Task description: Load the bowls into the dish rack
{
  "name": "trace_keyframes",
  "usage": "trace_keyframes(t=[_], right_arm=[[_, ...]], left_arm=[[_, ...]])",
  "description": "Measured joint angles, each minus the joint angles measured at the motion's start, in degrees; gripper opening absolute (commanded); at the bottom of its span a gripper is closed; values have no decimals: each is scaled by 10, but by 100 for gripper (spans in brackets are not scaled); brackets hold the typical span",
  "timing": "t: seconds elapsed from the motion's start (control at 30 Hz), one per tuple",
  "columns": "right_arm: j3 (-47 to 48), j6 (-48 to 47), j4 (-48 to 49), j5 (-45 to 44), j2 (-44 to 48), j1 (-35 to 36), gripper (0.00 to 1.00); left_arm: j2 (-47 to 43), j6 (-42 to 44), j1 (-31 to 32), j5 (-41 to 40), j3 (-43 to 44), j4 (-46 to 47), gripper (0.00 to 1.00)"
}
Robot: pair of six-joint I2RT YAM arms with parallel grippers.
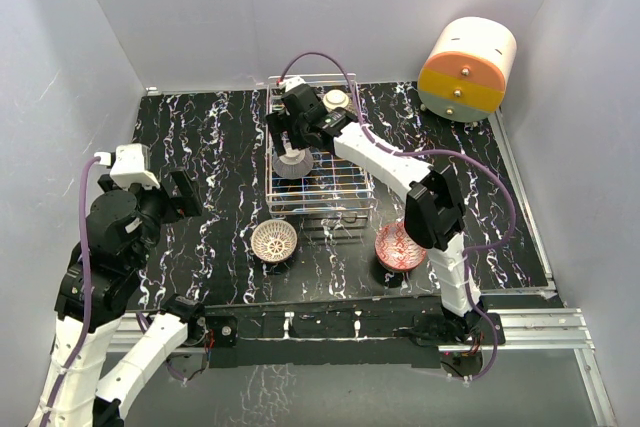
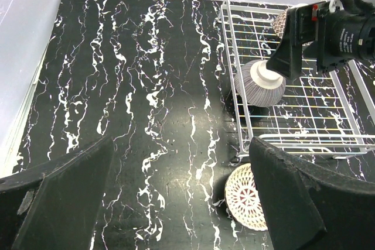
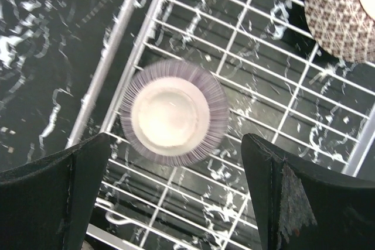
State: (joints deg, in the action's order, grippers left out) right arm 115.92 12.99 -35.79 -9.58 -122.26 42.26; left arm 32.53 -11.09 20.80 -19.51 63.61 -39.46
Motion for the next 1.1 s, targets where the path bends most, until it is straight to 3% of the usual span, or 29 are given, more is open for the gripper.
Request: trace_keyframes(t=[0.23,0.63,1.1], right_arm=[[-18,-20,-33,-9,-2,-3,99],[-50,-52,-9,38,-2,-2,99],[-51,-54,42,42,-27,-2,88]], left_arm=[[0,0,0,2,-9,4,97],[1,0,0,2,-11,4,97],[1,0,0,-3,-11,3,97]])
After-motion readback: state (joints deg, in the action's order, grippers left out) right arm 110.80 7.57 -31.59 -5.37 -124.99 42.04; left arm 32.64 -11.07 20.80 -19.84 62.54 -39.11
